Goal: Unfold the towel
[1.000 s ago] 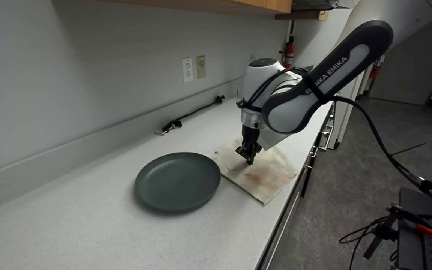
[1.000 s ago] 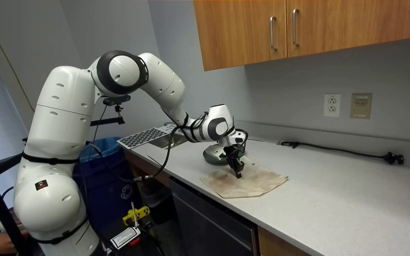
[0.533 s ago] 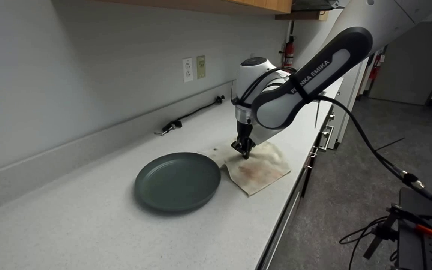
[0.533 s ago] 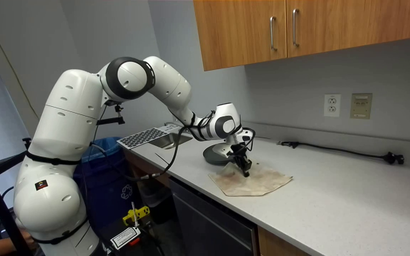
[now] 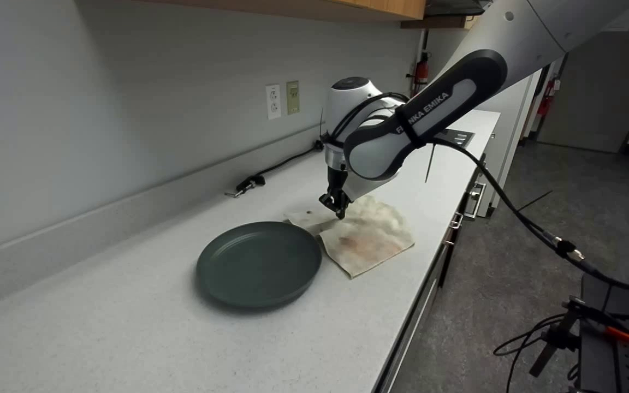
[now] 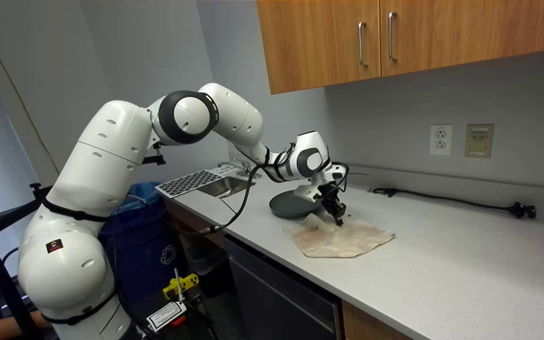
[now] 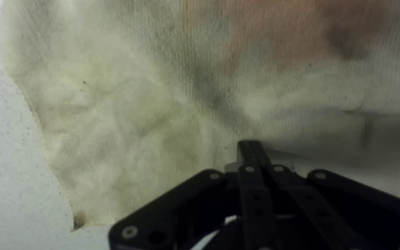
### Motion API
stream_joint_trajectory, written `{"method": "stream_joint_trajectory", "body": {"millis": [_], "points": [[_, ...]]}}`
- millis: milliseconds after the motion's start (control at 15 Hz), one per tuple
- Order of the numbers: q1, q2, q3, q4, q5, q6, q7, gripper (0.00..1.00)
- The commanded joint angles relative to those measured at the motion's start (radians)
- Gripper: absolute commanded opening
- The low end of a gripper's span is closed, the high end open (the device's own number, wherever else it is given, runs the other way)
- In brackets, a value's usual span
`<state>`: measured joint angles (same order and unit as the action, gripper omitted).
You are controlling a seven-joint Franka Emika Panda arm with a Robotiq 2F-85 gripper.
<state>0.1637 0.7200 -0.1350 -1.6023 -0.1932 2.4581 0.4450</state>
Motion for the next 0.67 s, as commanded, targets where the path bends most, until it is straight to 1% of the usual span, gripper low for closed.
{"method": "stream_joint_trajectory", "body": {"millis": [0, 133, 333, 600], "points": [[-0.008, 0.088, 0.005, 0.148, 0.038, -0.056, -0.009, 0.0], [-0.01, 0.099, 0.013, 0.168, 0.047, -0.059, -0.017, 0.0], [-0.012, 0.089, 0.018, 0.155, 0.056, -0.048, -0.026, 0.0], [0.005, 0.023, 0.003, 0.07, 0.036, -0.01, -0.017, 0.0]]}}
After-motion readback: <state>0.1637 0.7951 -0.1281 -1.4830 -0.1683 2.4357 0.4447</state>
